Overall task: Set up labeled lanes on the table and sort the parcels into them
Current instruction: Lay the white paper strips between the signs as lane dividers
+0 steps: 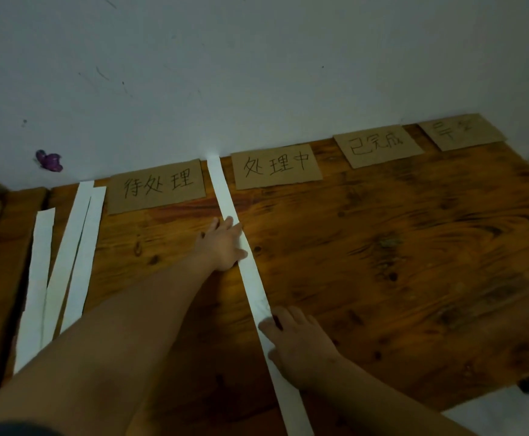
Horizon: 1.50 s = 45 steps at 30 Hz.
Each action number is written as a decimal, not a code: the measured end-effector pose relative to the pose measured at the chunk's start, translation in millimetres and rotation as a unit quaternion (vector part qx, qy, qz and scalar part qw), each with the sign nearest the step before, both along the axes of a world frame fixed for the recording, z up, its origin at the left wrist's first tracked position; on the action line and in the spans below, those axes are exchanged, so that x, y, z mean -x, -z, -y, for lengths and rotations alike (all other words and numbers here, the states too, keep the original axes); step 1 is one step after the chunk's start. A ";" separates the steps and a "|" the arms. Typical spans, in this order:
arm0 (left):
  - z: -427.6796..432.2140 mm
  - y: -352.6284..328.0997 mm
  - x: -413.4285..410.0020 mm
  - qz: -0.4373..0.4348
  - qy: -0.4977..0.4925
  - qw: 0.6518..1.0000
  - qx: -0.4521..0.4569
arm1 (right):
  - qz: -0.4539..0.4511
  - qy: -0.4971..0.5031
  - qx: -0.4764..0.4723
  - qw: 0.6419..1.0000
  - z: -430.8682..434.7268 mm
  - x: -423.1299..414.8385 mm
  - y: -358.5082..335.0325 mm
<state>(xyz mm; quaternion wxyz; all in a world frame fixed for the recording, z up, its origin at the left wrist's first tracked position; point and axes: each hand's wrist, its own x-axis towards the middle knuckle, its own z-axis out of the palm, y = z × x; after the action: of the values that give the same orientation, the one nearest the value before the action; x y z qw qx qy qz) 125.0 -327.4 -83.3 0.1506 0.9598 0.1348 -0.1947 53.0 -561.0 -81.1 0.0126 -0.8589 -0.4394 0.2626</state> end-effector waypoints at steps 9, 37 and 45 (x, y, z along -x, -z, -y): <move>-52.6 -41.9 110.9 0.000 -0.197 0.980 0.006 | 0.054 -0.060 -0.133 0.988 -58.1 3.7 -38.9; -122.7 -15.3 363.4 0.132 -0.460 0.869 0.125 | -0.184 0.171 -0.116 0.961 -197.5 242.0 -15.8; -124.0 -68.1 353.2 0.153 -0.533 0.715 0.426 | -0.345 0.258 -0.185 0.883 -227.6 241.9 -51.3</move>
<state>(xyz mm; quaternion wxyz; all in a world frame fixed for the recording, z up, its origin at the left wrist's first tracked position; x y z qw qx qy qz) -228.2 -203.4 -15.2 0.6407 0.5799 0.5023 0.0307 -189.0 -333.4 -29.8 0.3894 -0.7794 -0.2109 0.4432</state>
